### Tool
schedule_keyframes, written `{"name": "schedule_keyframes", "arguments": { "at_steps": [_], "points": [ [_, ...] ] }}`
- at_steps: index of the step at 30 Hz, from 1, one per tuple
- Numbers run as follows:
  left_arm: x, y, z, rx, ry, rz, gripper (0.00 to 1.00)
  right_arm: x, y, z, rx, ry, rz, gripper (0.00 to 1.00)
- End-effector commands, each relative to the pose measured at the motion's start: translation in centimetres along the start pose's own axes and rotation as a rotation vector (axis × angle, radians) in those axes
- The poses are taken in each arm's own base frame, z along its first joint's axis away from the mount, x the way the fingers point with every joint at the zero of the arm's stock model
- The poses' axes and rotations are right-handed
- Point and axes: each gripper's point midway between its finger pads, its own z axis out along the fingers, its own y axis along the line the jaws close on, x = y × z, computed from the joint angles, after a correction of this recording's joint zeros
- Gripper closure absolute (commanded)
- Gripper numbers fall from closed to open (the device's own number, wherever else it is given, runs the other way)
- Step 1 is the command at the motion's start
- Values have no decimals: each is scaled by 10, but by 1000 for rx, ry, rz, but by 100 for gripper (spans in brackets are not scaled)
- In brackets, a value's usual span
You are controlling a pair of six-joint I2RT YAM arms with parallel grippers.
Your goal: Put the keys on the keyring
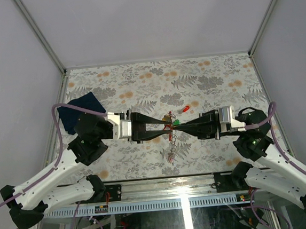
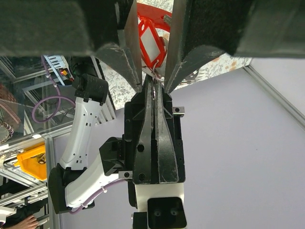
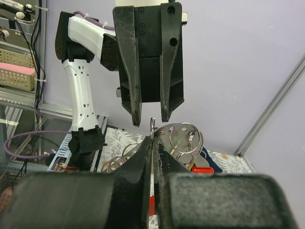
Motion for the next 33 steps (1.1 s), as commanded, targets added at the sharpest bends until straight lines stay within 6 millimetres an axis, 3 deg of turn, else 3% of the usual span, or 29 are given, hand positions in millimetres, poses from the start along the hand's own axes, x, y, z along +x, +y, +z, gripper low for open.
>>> {"name": "schedule_keyframes", "arguments": {
  "at_steps": [1, 7, 20, 23, 33],
  "points": [
    [-8, -2, 3, 15, -34, 19, 76, -44, -4, 4, -2, -98, -104, 100],
    [-2, -1, 4, 14, -19, 7, 77, -46, -3, 4, -4, -101, -105, 100],
    [3, 0, 6, 16, -4, 2, 100, -40, -8, 3, 18, -85, -106, 100],
    [8, 1, 4, 13, 40, -3, 100, -38, -9, 2, 26, -71, -104, 100],
    [9, 10, -6, -25, 152, 52, 100, -16, -15, -5, 69, 39, -113, 85]
  ]
}}
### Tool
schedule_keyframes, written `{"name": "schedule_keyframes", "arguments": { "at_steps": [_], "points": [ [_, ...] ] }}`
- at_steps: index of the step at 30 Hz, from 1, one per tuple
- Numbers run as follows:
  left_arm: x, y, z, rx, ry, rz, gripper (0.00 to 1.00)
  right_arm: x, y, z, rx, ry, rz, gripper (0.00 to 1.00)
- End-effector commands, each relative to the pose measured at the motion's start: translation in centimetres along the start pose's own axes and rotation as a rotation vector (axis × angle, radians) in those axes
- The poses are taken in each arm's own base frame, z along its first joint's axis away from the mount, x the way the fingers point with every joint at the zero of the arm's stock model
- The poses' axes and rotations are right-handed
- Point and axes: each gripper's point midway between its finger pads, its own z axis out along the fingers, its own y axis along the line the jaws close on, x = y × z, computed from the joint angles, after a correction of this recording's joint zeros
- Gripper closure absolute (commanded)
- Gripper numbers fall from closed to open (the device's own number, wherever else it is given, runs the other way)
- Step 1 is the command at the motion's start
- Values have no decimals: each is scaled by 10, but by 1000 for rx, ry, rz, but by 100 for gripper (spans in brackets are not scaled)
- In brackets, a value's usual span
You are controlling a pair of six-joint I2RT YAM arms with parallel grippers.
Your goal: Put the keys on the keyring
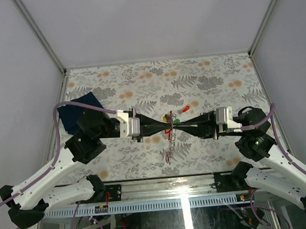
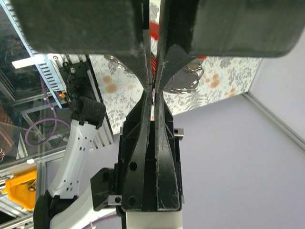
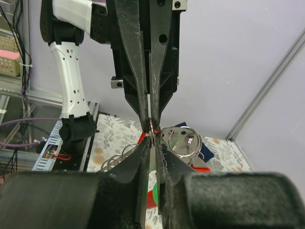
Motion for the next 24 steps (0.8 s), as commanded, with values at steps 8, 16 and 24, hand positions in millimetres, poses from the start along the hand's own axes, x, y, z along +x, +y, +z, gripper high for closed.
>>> {"name": "schedule_keyframes", "arguments": {
  "at_steps": [8, 16, 24],
  "points": [
    [-8, 8, -8, -24, 86, 60, 100, -12, -10, -4, 40, 37, -78, 80],
    [-3, 11, -9, -26, 138, 51, 100, -6, -5, -2, 4, 61, -50, 77],
    [6, 17, -11, -33, 225, 46, 100, 3, -9, 0, 1, 106, -29, 71]
  ]
}}
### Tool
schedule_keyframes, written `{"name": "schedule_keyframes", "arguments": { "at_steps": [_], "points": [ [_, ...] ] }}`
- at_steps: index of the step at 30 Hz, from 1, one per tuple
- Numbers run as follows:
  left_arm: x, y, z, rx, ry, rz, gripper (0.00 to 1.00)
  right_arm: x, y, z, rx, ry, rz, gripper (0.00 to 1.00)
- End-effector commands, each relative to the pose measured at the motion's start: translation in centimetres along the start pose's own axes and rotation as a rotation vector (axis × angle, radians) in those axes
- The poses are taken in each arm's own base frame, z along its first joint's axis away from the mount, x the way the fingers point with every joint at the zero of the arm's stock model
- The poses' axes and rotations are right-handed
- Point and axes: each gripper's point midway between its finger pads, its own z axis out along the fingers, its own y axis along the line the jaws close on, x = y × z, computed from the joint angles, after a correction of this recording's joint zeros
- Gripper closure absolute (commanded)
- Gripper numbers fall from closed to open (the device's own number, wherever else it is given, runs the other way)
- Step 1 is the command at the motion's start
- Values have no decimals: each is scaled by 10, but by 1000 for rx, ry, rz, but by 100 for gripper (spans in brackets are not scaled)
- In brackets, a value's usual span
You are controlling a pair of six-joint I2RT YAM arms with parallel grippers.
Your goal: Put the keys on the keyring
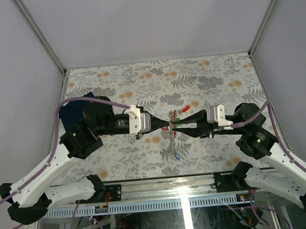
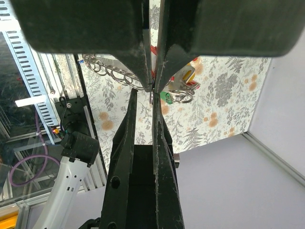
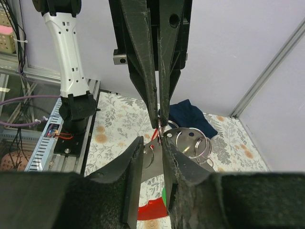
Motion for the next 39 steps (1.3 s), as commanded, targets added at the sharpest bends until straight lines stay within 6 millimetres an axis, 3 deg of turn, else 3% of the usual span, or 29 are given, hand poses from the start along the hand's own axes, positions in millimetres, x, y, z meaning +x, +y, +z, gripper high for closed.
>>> {"name": "schedule_keyframes", "arguments": {
  "at_steps": [1, 18, 30, 39],
  "points": [
    [-14, 9, -6, -31, 14, 55, 100, -18, -6, 1, 2, -16, -41, 71],
    [17, 20, -23, -16, 336, 29, 100, 13, -18, -1, 73, 86, -12, 69],
    [41, 20, -28, -13, 576, 13, 100, 22, -22, 6, 105, 34, 51, 67],
    [41, 14, -21, -1, 592, 26, 100, 25, -16, 14, 71, -12, 115, 68]
  ]
}}
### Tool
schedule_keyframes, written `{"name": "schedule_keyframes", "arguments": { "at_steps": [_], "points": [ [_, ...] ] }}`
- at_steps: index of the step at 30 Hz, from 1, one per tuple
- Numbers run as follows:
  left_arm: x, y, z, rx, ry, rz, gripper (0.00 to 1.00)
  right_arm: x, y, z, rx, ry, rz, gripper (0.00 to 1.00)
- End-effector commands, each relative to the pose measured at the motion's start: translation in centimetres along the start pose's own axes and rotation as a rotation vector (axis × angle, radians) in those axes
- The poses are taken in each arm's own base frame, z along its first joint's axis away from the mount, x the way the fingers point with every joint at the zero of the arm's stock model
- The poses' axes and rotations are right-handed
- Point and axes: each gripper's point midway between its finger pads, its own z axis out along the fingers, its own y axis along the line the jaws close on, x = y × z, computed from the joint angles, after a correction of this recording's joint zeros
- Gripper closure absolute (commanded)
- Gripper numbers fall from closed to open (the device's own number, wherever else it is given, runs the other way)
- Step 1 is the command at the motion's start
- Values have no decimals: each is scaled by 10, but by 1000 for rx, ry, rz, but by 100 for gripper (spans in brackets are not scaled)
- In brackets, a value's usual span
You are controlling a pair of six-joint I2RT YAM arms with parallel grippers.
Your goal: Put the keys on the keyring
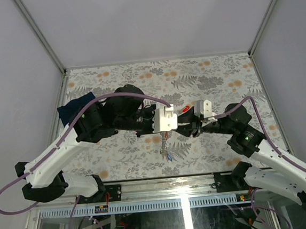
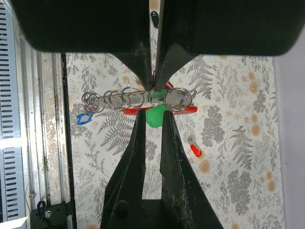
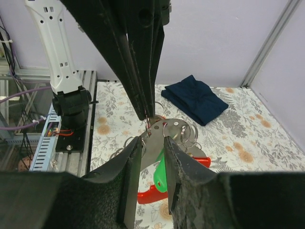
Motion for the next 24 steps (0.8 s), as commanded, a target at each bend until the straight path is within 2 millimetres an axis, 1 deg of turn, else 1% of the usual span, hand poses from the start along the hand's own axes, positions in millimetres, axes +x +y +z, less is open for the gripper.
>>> {"name": "schedule_keyframes", "arguments": {
  "at_steps": [1, 11, 24],
  "points": [
    [-11, 7, -11, -54, -18, 27, 100, -26, 0, 5, -18, -94, -17, 68],
    [-13, 6, -10, -58, -12, 34, 100, -22, 5, 12, -68, -98, 18, 69],
    [-16, 8, -10, -68, -23, 47, 100, -16, 6, 17, -98, -82, 31, 71]
  ]
}}
